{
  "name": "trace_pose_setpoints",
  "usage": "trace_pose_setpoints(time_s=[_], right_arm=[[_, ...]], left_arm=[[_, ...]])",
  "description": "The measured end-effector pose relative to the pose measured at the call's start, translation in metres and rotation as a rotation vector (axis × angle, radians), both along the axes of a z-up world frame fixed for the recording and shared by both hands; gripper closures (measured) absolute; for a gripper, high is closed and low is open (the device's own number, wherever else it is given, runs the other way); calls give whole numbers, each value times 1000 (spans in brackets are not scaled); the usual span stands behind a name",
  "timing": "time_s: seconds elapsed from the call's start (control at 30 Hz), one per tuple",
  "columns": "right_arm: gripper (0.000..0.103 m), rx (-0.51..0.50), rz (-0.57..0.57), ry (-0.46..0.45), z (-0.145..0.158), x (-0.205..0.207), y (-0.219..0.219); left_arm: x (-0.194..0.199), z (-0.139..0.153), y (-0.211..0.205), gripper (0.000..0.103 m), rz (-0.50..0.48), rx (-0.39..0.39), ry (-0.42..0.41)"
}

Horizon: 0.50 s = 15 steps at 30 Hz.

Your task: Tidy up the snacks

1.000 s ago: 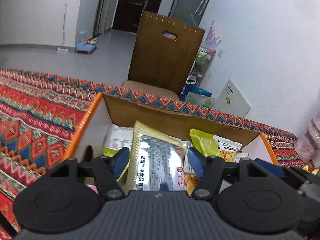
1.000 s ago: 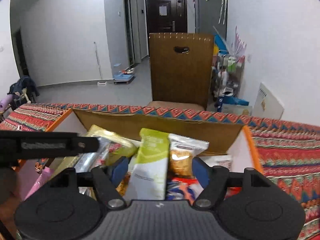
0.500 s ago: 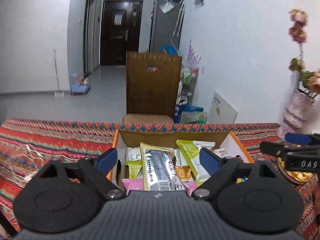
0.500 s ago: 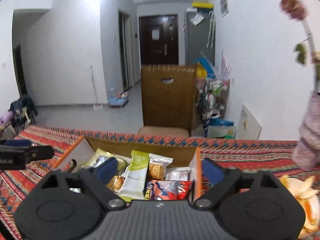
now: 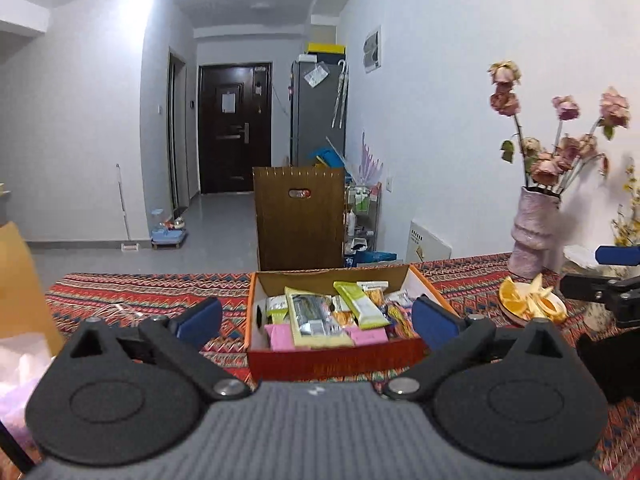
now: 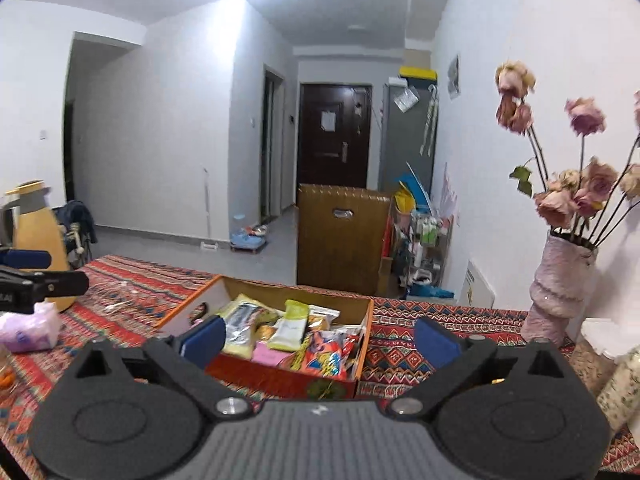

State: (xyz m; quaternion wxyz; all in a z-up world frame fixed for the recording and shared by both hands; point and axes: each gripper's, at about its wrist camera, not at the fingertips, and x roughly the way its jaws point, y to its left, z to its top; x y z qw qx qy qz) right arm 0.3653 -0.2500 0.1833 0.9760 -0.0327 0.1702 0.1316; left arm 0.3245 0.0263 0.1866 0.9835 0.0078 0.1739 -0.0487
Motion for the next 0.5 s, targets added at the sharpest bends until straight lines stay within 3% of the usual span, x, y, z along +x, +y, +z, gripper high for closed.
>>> trace_pose_setpoints(time_s=[0.23,0.5], right_arm=[[0,-16,37,-59,-20,-104,-5],[0,6,27,-78,-64,-208,-9]], left_arm=[[-99,-18,11,0,21,-19,-35],[-198,-57,16,0,34,1,-35]])
